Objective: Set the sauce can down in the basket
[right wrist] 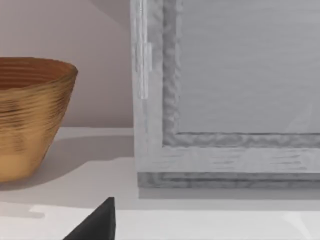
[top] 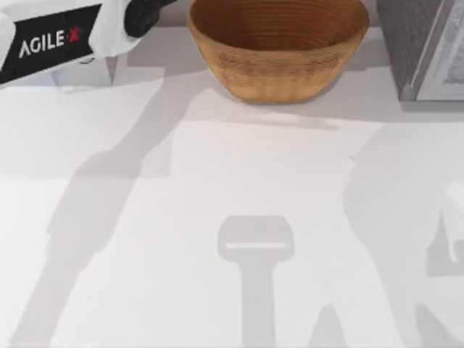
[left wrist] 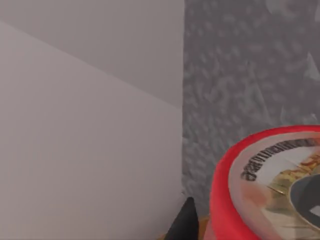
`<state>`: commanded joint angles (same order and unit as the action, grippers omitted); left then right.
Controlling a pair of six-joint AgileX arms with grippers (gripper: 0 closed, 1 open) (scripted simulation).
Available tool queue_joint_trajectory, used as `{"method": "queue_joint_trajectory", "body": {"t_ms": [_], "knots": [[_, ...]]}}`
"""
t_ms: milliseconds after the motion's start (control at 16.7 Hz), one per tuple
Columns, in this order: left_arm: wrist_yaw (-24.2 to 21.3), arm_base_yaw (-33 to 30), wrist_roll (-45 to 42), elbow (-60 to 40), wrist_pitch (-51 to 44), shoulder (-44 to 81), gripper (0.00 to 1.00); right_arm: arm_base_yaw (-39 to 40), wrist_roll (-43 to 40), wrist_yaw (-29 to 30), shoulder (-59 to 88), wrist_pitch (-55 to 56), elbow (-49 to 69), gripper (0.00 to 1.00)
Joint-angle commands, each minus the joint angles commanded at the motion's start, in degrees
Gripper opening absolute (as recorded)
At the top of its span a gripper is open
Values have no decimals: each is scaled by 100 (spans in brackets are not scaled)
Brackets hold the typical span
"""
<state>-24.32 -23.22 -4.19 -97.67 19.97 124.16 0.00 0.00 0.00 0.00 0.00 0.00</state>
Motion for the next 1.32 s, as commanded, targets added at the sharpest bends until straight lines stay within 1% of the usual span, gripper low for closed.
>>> {"method": "queue_joint_trajectory", "body": {"t_ms": [180, 600, 900, 1320], "knots": [[39, -55, 10, -365, -60, 302, 0, 0, 0, 0, 0, 0, 0, 100], [221, -255, 55, -1734, -322, 1394, 0, 0, 0, 0, 0, 0, 0, 100], [243, -274, 60, -1873, -351, 1501, 0, 0, 0, 0, 0, 0, 0, 100], [243, -274, 60, -1873, -351, 1501, 53, 0, 0, 0, 0, 0, 0, 100]]}}
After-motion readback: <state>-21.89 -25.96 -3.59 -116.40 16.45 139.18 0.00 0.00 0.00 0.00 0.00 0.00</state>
